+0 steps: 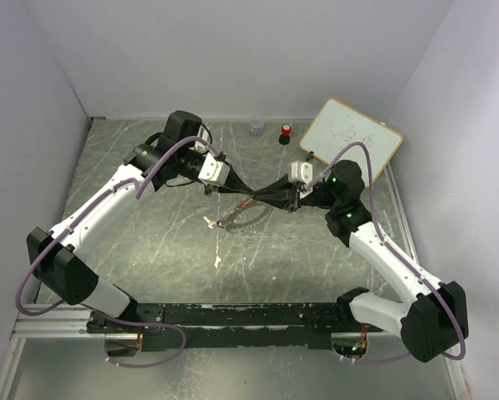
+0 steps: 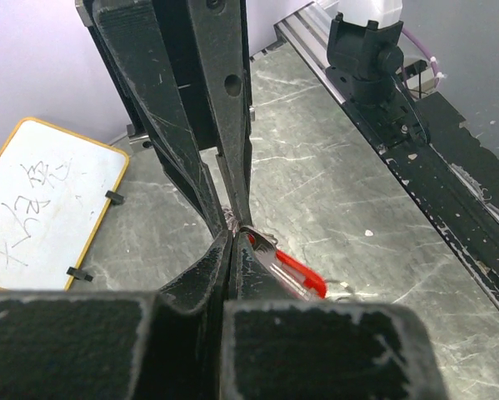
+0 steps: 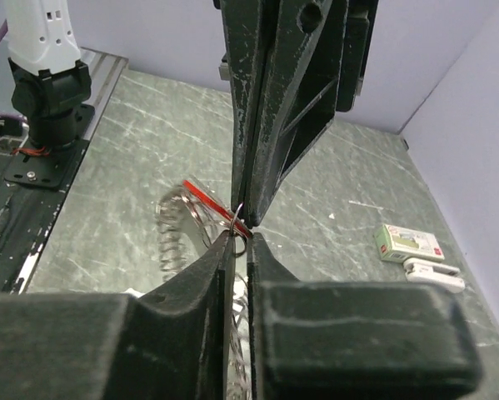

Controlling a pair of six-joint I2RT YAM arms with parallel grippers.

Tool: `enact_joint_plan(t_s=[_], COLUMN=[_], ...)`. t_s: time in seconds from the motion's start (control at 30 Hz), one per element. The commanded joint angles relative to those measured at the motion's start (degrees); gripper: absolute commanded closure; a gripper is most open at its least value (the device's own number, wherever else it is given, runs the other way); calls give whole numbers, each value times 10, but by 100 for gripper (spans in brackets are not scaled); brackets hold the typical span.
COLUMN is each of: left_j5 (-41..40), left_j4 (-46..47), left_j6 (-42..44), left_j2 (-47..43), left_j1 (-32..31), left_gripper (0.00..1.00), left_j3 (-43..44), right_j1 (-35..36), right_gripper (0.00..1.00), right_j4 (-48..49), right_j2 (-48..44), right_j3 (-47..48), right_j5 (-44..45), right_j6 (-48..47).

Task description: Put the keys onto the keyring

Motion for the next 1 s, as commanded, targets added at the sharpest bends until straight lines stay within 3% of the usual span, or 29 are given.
enact_joint_plan(t_s=[0.0, 0.23, 0.57, 0.97], left_j5=[31, 10, -95, -109], left_j4=[49, 138, 406, 409], left_j6=[0, -53, -173, -157], left_j2=[-8, -44, -158, -169], left_j1=[1, 1, 1, 1], left_gripper=[93, 93, 93, 93], left_j3=[9, -50, -223, -246], right_j1=[14, 15, 14, 14], right_gripper=[98, 100, 100, 100], right_j4=[13, 35, 66, 47], right_j2=[6, -3, -6, -15], right_j3=[4, -2, -9, 6], right_j5=[6, 91, 248, 306], right_j6=[14, 63, 197, 219])
